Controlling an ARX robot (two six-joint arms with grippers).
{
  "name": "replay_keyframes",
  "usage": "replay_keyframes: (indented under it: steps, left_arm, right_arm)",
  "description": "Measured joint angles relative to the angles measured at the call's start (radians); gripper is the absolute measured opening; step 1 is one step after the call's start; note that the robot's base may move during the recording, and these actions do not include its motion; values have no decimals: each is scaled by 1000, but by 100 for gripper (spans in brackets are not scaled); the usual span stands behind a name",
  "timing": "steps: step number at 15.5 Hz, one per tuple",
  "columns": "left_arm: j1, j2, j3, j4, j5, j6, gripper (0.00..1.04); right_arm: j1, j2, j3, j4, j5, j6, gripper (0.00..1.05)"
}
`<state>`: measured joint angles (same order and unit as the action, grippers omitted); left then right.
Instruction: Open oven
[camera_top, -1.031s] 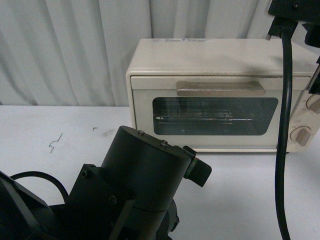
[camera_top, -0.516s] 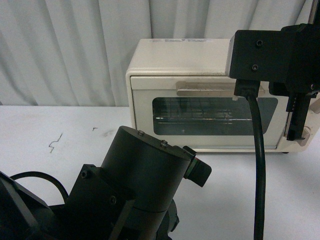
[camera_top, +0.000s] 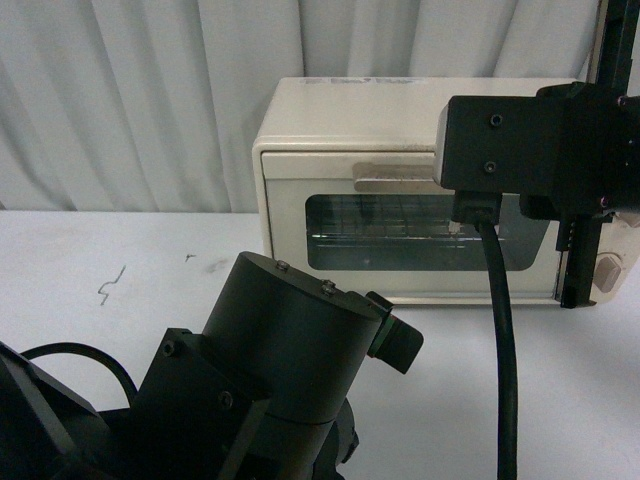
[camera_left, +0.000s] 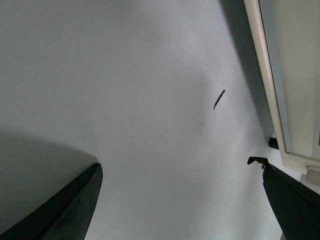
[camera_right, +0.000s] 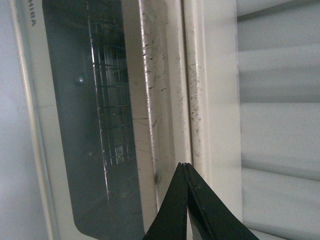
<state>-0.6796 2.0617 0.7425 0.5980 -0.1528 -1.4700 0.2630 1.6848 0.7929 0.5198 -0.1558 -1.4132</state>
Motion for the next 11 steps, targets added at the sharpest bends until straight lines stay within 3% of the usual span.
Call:
replay_keyframes:
  steps: [11]
  left_arm:
    - [0,0,0,0,0,0,98]
  right_arm:
    - [5,63,71,-44,-24,53,2]
